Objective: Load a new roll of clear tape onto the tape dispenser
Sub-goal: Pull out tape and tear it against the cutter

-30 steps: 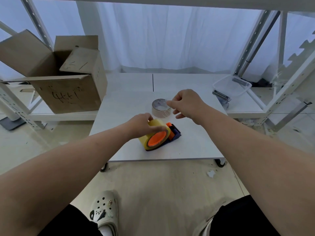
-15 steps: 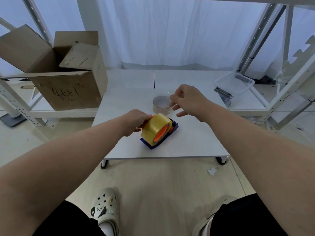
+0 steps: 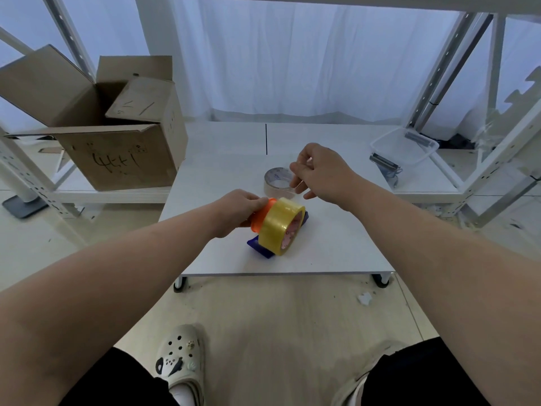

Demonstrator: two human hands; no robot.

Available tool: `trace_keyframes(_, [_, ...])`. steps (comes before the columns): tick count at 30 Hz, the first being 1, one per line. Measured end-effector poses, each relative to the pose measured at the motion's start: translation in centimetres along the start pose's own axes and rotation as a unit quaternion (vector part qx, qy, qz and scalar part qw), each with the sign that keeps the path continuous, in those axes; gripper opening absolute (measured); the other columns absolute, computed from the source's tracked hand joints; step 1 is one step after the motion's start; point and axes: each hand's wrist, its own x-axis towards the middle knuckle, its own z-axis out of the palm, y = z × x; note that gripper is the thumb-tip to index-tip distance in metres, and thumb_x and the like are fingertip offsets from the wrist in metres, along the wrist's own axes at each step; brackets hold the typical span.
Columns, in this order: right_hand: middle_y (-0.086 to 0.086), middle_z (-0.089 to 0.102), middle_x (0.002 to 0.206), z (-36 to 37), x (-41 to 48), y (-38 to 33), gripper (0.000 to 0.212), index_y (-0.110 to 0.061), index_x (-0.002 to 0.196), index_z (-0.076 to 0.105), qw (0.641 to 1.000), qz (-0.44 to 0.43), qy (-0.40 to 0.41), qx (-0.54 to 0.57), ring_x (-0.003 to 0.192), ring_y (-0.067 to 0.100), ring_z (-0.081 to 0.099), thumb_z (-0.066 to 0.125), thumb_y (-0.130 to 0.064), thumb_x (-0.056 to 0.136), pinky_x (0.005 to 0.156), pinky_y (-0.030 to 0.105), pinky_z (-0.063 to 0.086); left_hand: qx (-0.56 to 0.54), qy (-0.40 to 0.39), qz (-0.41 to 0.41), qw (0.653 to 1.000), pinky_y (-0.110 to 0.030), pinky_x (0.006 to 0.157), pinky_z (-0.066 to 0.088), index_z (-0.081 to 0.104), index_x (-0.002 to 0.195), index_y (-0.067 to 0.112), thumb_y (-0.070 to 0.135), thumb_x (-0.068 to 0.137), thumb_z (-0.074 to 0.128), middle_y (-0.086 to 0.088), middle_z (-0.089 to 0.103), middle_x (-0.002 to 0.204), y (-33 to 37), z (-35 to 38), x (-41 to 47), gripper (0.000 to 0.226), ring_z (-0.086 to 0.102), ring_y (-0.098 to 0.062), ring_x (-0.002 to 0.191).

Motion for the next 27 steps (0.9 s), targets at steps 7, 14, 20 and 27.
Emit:
trace_keyframes(7, [0.013,0.069,0.083,-1.0,-0.4,0.2,0.011,-0.006,0.098,0.046,1.0,-0.012,-0.002,-0.023,0.065,0.018,0.064,0.048,-0.017,0.098,0.063,0.031,0.055,0.076,0.097,0.029,0.992,-0.039,0.086,0.053,0.057,0.113,-0.001,0.016,0.098,0.046,-0.016,0.054,0.106,-0.4,0.5,0.4,0.026,0.053,-0.028,0.09])
trace_keyframes(14, [0.01,0.07,0.083,-2.8,-1.3,0.8,0.009,-0.012,0.092,0.045,0.998,-0.046,-0.036,-0.025,0.07,0.019,0.065,0.048,-0.017,0.098,0.066,0.03,0.055,0.113,0.181,0.051,0.976,-0.036,0.076,0.043,0.051,0.121,0.002,0.019,0.101,0.037,-0.015,0.051,0.118,0.2,0.3,0.8,0.031,0.045,-0.026,0.095])
trace_keyframes(20, [0.001,0.074,0.087,-3.7,-1.9,-0.1,0.011,-0.019,0.087,0.046,0.985,-0.095,-0.127,-0.064,0.102,0.022,0.061,0.05,-0.022,0.097,0.092,0.037,0.045,0.094,0.181,0.078,0.976,-0.034,0.074,0.039,0.052,0.122,0.004,0.022,0.101,0.039,-0.014,0.051,0.118,1.2,-1.2,1.2,0.031,0.044,-0.025,0.096])
trace_keyframes(27, [0.004,0.075,0.086,-3.0,-2.4,-3.3,0.011,-0.015,0.09,0.049,0.963,-0.152,-0.22,-0.043,0.078,0.022,0.057,0.051,-0.023,0.097,0.072,0.028,0.044,0.052,0.098,0.11,0.988,-0.036,0.073,0.044,0.063,0.091,0.012,0.023,0.096,0.051,-0.012,0.058,0.093,1.9,-2.0,0.8,0.017,0.049,-0.027,0.084])
